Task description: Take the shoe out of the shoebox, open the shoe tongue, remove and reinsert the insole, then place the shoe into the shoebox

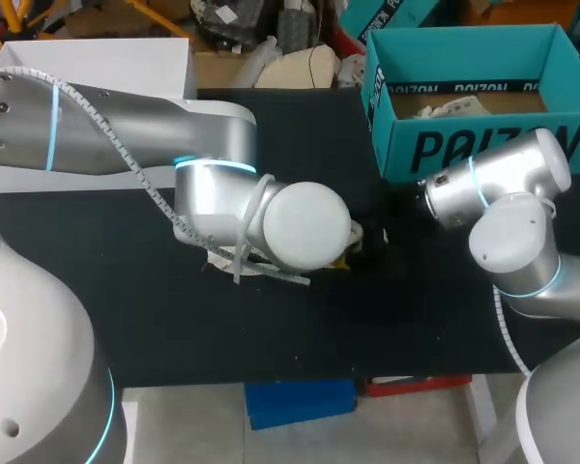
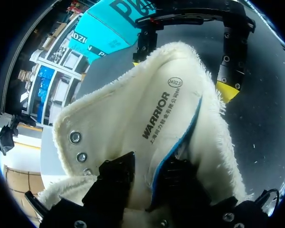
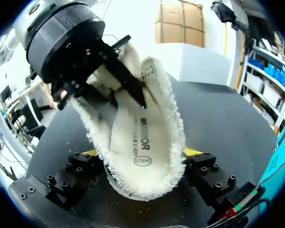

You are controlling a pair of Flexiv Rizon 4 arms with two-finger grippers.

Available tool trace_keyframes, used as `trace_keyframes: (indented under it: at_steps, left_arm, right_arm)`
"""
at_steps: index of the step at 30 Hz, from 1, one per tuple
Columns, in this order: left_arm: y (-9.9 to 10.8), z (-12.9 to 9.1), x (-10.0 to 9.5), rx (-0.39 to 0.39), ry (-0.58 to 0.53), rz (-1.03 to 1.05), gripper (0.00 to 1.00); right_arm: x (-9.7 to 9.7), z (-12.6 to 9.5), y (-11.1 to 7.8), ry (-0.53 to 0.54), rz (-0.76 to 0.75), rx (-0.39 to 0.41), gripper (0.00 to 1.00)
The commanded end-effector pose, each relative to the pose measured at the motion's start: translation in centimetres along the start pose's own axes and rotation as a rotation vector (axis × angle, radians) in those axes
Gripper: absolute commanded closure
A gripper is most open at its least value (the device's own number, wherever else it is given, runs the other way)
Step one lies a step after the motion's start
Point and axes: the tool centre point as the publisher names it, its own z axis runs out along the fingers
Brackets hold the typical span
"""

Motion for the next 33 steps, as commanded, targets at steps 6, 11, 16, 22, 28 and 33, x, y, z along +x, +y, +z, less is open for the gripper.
trace_keyframes:
  at_steps: [6,11,16,22,28,33]
  left_arm:
    - [0.5,5.6,0.2,0.001,0.021,0.012,1.0]
    - [0.1,5.0,-0.2,-0.018,0.106,0.049,1.0]
    - [-0.1,3.7,-0.4,-0.019,0.177,0.088,1.0]
    - [-0.2,1.5,-1.1,0.006,0.237,0.101,1.0]
    - [-0.1,-0.7,-2.1,0.061,0.285,0.076,1.0]
    - [-0.2,-2.4,-2.9,0.112,0.345,0.063,1.0]
  right_arm:
    - [-0.2,0.2,-0.3,0.0,0.002,0.002,1.0]
    - [-0.2,0.2,-0.3,0.0,0.002,0.002,1.0]
    - [-0.2,0.2,-0.3,0.0,0.002,0.002,1.0]
    - [-0.2,0.2,-0.3,0.0,0.002,0.002,1.0]
    - [-0.2,0.2,-0.3,0.0,0.002,0.002,1.0]
    - [-0.2,0.2,-0.3,0.0,0.002,0.002,1.0]
